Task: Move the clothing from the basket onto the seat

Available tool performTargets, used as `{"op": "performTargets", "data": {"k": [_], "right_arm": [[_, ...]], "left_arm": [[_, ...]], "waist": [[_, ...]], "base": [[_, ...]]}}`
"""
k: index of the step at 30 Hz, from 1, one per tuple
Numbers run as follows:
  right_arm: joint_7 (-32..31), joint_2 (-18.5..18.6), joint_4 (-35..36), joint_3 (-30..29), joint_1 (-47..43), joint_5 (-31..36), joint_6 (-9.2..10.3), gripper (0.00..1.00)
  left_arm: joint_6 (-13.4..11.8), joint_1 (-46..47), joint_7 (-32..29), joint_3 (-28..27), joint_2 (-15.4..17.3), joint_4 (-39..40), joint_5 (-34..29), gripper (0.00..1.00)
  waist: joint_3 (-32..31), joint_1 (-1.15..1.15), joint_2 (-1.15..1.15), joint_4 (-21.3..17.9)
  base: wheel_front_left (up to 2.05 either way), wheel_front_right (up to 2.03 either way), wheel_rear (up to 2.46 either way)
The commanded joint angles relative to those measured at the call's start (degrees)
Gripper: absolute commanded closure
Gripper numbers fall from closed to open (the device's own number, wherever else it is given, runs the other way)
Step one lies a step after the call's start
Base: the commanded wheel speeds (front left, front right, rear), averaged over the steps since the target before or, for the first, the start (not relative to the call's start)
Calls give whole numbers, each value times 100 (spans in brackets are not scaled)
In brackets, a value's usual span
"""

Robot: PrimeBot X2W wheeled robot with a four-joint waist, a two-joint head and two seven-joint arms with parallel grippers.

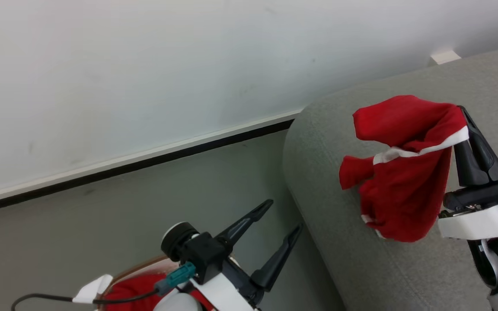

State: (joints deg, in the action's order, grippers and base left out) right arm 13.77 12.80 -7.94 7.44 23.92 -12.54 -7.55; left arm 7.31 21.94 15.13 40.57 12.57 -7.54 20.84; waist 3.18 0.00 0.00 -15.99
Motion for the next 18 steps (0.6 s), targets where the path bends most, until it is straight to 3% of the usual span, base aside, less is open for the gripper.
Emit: {"op": "performTargets", "data": {"k": [1,9,18], "right_arm": [[-65,13,154,-64,-122,73,12,100],[-406,-181,861,-230,-528,40,12,100],[-653,-247,1188,-249,-522,52,12,100]], "left_arm": [[19,-25,1,-1,31,20,-88,0],[23,45,2,124,109,89,-77,0],[12,179,2,202,221,154,-57,0]], "waist": [[105,0,0,-303],[193,0,0,-705],[423,0,0,-655]], "base": [[0,0,0],[0,0,0],[0,0,0]]}}
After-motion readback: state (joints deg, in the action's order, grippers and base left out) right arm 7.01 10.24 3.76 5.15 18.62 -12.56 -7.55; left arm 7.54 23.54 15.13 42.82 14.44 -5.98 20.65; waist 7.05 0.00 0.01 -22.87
